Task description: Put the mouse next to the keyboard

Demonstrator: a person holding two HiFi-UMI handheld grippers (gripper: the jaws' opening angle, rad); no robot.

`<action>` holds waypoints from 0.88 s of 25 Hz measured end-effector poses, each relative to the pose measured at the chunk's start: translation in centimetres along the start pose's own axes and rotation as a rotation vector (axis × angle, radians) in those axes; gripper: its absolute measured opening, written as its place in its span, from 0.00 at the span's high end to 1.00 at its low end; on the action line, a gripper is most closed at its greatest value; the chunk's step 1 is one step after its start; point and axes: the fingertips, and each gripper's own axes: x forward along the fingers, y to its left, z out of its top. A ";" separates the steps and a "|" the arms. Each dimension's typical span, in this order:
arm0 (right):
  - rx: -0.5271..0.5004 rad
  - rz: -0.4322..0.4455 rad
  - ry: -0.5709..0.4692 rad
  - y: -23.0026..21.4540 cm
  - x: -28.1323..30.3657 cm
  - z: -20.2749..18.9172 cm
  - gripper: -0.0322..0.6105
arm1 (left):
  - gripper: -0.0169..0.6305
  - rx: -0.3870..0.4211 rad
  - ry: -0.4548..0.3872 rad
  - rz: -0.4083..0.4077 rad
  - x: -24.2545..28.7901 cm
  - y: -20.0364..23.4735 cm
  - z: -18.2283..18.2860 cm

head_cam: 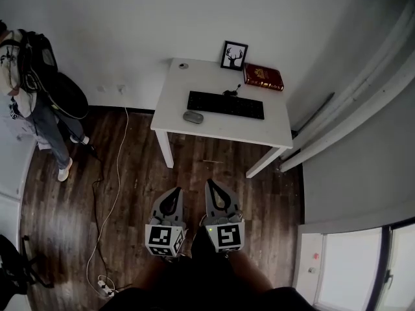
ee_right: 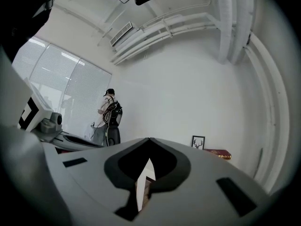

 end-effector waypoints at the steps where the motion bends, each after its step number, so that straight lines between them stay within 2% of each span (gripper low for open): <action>1: 0.010 0.002 -0.004 -1.0 1.2 0.1 0.92 | 0.97 0.007 0.001 0.005 1.4 0.3 0.5; 5: 0.037 0.005 -0.004 -5.9 4.7 0.4 0.92 | 0.97 0.007 0.014 0.010 6.9 0.2 1.8; 12: 0.082 0.002 -0.008 -12.5 8.6 -1.8 0.92 | 0.97 0.043 0.073 -0.013 14.1 -1.4 2.5; 17: 0.100 0.022 -0.007 -14.5 10.1 -3.2 0.92 | 0.97 0.029 0.112 -0.003 17.4 -1.1 1.8; 22: 0.095 0.042 0.039 -15.7 11.8 -5.0 0.92 | 0.97 0.025 0.132 0.000 19.9 -0.4 1.1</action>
